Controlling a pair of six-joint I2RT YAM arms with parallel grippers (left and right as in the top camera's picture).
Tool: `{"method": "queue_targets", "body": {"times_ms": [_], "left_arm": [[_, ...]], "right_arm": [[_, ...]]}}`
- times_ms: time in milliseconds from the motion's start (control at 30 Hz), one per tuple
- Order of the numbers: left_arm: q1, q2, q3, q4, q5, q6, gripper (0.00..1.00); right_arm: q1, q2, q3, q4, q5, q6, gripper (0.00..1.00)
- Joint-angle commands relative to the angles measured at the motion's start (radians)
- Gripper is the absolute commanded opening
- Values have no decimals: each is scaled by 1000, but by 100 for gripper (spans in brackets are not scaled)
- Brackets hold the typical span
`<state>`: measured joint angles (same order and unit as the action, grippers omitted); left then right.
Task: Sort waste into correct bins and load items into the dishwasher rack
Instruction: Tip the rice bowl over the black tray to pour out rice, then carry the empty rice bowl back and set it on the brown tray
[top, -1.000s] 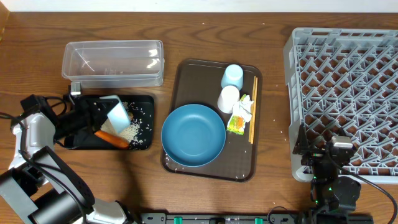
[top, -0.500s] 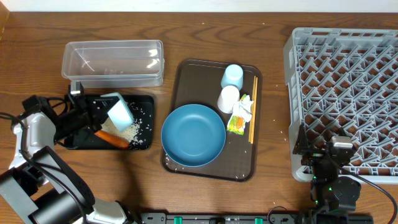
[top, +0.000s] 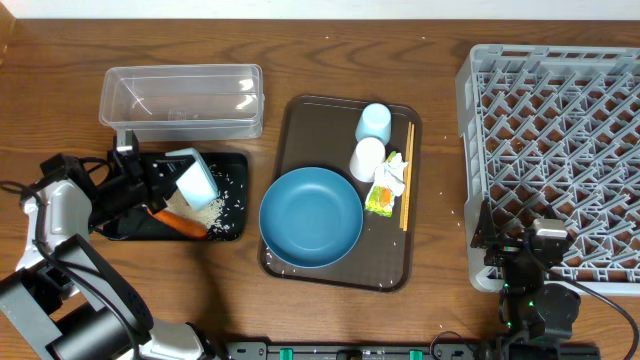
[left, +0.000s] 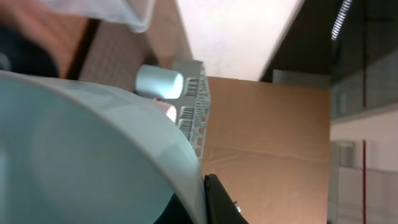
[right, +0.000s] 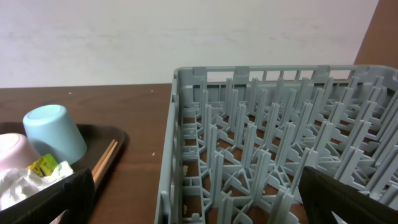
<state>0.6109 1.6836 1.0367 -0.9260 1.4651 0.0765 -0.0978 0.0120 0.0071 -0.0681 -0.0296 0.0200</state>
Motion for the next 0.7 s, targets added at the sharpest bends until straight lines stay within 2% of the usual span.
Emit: {"method": "queue_targets", "body": {"times_ms": [0, 233, 300, 433, 600, 667], "left_arm": [[-18, -5, -1, -4, -103, -45, 6], [-105, -17, 2, -31, -140, -45, 6], [-140, -26, 11, -32, -192, -52, 6], [-221, -79, 37, -35, -401, -146, 6], [-278, -209, 85, -30, -408, -177, 6], [-282, -287, 117, -26, -488, -261, 6]], "right_arm": [[-6, -5, -2, -3, -1, -10, 99], [-6, -5, -2, -3, -1, -10, 99], [-6, -5, -2, -3, -1, -10, 99], [-6, -5, -2, -3, -1, -10, 99], [-6, -5, -2, -3, -1, -10, 99], [-6, -5, -2, -3, -1, -10, 99]]}}
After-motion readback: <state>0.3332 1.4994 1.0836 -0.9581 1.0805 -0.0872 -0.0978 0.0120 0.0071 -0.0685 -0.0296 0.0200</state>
